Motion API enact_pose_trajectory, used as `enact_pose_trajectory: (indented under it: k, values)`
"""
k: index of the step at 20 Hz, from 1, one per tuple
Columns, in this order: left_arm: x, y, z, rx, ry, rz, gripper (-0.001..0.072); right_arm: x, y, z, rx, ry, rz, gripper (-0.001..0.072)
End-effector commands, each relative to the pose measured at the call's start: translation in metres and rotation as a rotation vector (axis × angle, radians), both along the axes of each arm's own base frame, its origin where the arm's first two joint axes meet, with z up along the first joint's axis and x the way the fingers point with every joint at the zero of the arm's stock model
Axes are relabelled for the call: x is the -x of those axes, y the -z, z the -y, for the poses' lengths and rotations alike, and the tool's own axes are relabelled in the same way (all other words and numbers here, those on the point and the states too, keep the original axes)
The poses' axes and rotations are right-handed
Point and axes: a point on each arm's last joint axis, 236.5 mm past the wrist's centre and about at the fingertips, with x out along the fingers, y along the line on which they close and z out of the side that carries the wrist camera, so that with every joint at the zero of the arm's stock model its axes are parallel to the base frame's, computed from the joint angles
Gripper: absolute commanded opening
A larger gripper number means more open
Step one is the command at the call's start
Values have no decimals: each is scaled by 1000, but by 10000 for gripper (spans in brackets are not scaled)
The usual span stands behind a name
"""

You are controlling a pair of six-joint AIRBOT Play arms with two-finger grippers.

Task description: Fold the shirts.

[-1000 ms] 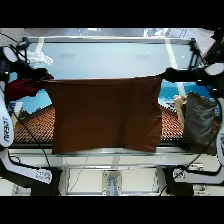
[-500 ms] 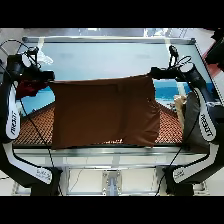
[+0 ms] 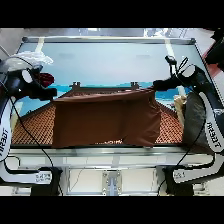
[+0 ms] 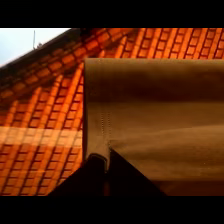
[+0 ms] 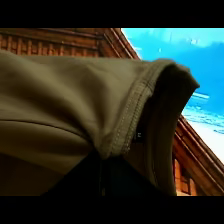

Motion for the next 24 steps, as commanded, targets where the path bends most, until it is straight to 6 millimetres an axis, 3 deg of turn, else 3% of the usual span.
enact_pose_trajectory:
  k: [1, 6, 10, 11, 12, 13, 14, 15, 18, 19, 21, 22, 24]
  values:
    - [22, 37, 10, 37, -19, -27, 10, 18, 34, 3, 14, 20, -55, 15]
    - [29, 51, 8, 41, -25, -70, 10, 41, 61, 2, 11, 25, -124, 15]
    - [35, 53, 10, 47, -24, -96, 12, 47, 66, 1, 6, 24, -144, 18]
    - [37, 53, 10, 49, -23, -107, 58, 51, 67, -1, 2, 18, -162, 44]
    - [41, 53, 10, 51, -22, -122, 308, 59, 68, -3, -5, 3, -196, 208]
    - [42, 48, 11, 51, -22, -119, 614, 71, 66, -6, -14, -19, -243, 424]
    - [40, 39, 10, 48, -21, -94, 684, 80, 62, -5, -7, -32, -281, 429]
    - [37, 24, 10, 44, -21, -53, 684, 88, 51, -2, 9, -48, -299, 429]
    - [40, -52, 0, -4, -25, 144, 684, 111, 0, 24, 107, -69, -267, 430]
    - [52, -71, -11, -40, -39, 203, 683, 122, -17, 34, 105, -42, -247, 432]
    - [94, -77, -27, -38, -151, 252, 683, 155, -22, 51, 72, 41, -247, 433]
    - [118, -69, -33, -24, -239, 251, 683, 177, -13, 52, 17, 90, -278, 434]
    - [159, -52, -42, 5, -406, 257, 683, 224, 19, 31, -172, 190, -391, 435]
